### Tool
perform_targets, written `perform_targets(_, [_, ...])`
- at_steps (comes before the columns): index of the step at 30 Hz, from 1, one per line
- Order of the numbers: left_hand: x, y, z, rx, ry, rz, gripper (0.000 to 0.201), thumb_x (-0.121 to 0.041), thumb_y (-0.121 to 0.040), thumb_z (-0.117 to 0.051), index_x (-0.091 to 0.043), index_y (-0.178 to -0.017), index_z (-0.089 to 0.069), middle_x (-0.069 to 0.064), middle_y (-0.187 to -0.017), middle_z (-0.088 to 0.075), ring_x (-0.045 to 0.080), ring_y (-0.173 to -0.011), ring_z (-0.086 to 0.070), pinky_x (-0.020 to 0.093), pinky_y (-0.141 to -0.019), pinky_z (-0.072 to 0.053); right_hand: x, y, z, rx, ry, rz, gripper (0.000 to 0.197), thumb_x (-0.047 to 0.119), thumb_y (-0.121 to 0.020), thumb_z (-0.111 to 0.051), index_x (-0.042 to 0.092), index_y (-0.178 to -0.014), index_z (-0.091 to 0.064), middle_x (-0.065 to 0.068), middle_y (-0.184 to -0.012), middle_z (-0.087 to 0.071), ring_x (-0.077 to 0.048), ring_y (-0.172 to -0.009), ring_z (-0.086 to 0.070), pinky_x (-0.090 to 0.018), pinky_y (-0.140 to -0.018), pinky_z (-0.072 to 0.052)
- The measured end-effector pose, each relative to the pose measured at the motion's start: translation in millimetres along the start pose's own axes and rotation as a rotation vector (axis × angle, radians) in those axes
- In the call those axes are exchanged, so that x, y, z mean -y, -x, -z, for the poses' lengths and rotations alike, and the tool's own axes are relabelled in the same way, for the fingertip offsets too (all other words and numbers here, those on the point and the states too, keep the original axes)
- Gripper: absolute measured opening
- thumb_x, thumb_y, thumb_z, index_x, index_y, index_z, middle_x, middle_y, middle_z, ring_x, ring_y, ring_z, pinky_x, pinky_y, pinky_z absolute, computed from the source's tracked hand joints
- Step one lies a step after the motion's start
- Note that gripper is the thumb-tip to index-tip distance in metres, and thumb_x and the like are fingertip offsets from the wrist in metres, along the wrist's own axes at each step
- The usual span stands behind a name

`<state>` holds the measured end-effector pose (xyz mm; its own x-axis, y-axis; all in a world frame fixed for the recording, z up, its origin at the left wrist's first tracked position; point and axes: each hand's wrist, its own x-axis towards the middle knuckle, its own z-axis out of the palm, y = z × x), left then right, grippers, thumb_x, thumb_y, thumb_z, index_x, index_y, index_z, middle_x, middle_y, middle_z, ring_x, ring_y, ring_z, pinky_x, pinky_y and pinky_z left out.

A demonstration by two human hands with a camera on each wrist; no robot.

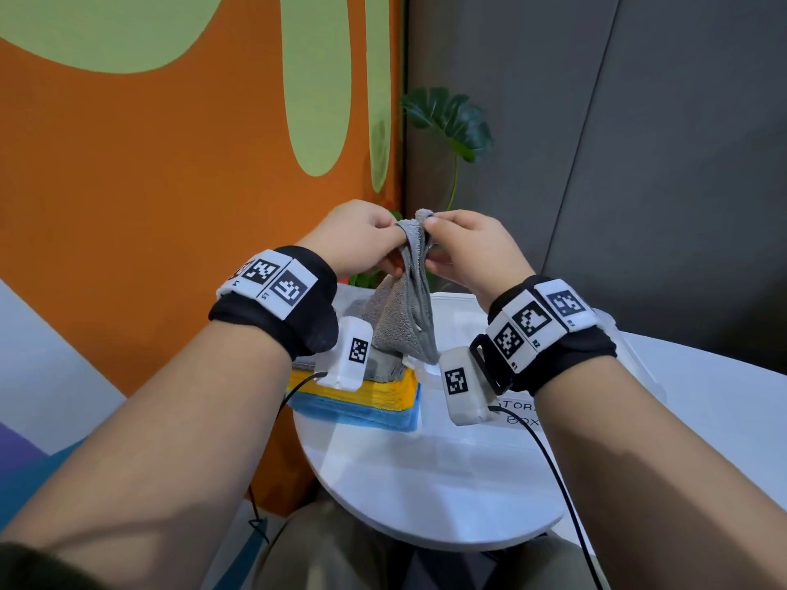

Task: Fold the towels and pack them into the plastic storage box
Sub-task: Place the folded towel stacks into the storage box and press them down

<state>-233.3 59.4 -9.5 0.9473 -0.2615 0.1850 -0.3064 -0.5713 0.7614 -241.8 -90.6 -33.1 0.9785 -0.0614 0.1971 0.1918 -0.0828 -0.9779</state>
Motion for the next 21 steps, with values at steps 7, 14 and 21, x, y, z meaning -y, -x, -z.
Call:
perform_targets(7, [-2.9,0.9,2.4,-0.065,0.087,0.056,0.032,-0.021,-0.095,-0.048,-0.013,-0.067,-0.06,-0.005,-0.057,-0.066,0.017,-0.065,-0.072,0.034,-0.068,-0.052,-3.7,-0.6,-1.0,-0.045,0.094,0.115,0.007,0.009,-0.086,-0.063,0.013,-0.092,-0.062,-0.018,-0.095,-0.069,-0.027,-0.09,-0.069,-0.038,-0.076,-0.059])
perform_targets(14, [-7.7,-2.0,4.7,-0.173,-0.012,0.048,0.031,-0.02,-0.089,-0.049,0.004,-0.077,-0.065,0.013,-0.069,-0.07,0.019,-0.061,-0.07,0.038,-0.066,-0.057,1.5,2.7,-1.8,-0.057,0.088,0.173,0.009,0.005,-0.086,-0.062,0.012,-0.09,-0.065,-0.022,-0.092,-0.068,-0.032,-0.087,-0.068,-0.041,-0.073,-0.059])
perform_targets(21, [-11.8,-3.6,8.1,-0.231,-0.1,0.038,0.035,-0.02,-0.088,-0.049,0.012,-0.082,-0.064,0.028,-0.083,-0.069,0.023,-0.063,-0.071,0.048,-0.073,-0.057,2.5,6.3,-1.6,-0.068,0.147,0.202,0.013,0.007,-0.085,-0.062,0.02,-0.083,-0.065,-0.006,-0.079,-0.065,-0.025,-0.08,-0.066,-0.048,-0.078,-0.056])
